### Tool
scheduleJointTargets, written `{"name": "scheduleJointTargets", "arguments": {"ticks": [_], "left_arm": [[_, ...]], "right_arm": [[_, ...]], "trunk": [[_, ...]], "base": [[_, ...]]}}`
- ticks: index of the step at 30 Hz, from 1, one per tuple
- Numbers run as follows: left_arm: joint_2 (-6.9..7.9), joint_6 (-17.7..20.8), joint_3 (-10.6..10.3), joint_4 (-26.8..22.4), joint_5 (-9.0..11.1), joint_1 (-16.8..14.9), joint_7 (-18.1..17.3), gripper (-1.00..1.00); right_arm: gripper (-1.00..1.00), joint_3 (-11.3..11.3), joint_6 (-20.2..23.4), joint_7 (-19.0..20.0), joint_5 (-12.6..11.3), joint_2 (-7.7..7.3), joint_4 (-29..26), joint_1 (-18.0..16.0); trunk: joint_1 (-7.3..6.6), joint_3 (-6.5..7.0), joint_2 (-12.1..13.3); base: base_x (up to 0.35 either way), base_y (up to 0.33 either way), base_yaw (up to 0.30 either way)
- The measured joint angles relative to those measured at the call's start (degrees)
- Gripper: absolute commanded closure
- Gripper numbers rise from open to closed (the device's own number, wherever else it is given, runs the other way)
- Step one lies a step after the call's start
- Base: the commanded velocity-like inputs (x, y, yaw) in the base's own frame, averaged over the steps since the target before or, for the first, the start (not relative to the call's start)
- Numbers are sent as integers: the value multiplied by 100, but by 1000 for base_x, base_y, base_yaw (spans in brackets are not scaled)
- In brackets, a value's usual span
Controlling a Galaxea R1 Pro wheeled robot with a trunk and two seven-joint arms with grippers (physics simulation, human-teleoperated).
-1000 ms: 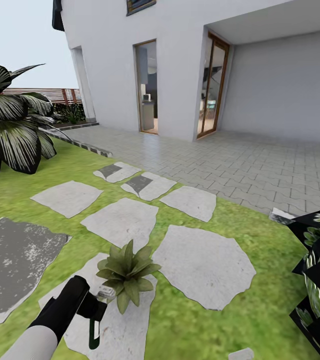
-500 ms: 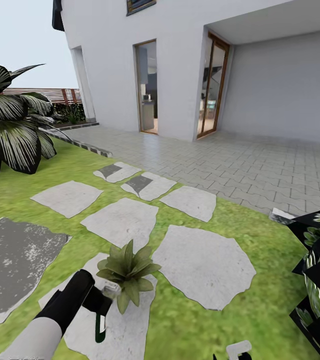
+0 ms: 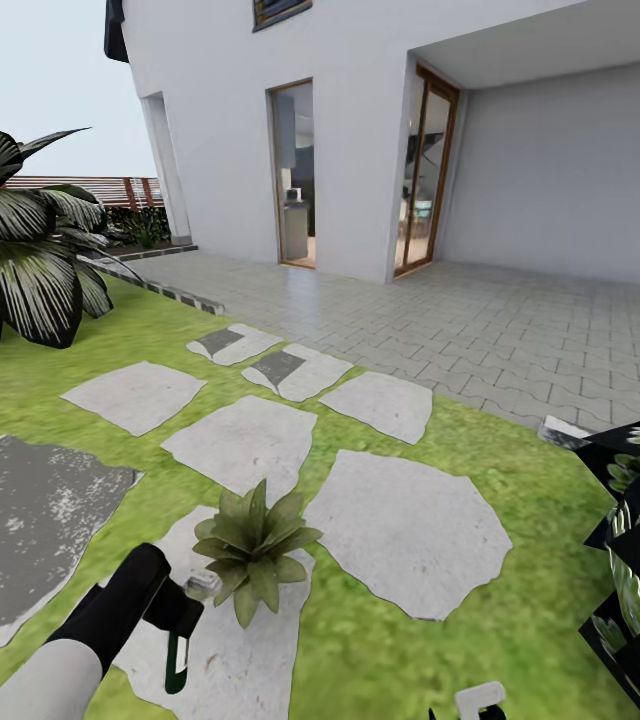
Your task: Pick up the pesticide atomizer in the garden and spray insectifuge to fully cover both potted plants in the garden.
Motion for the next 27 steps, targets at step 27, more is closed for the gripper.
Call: {"name": "scheduleJointTargets", "arguments": {"ticks": [27], "left_arm": [[-42,-8,-152,212,-8,-4,25,100]], "right_arm": [[-100,5,0,-1,0,0,-3,-1]], "trunk": [[0,0,0]], "base": [[-27,-56,50]]}}
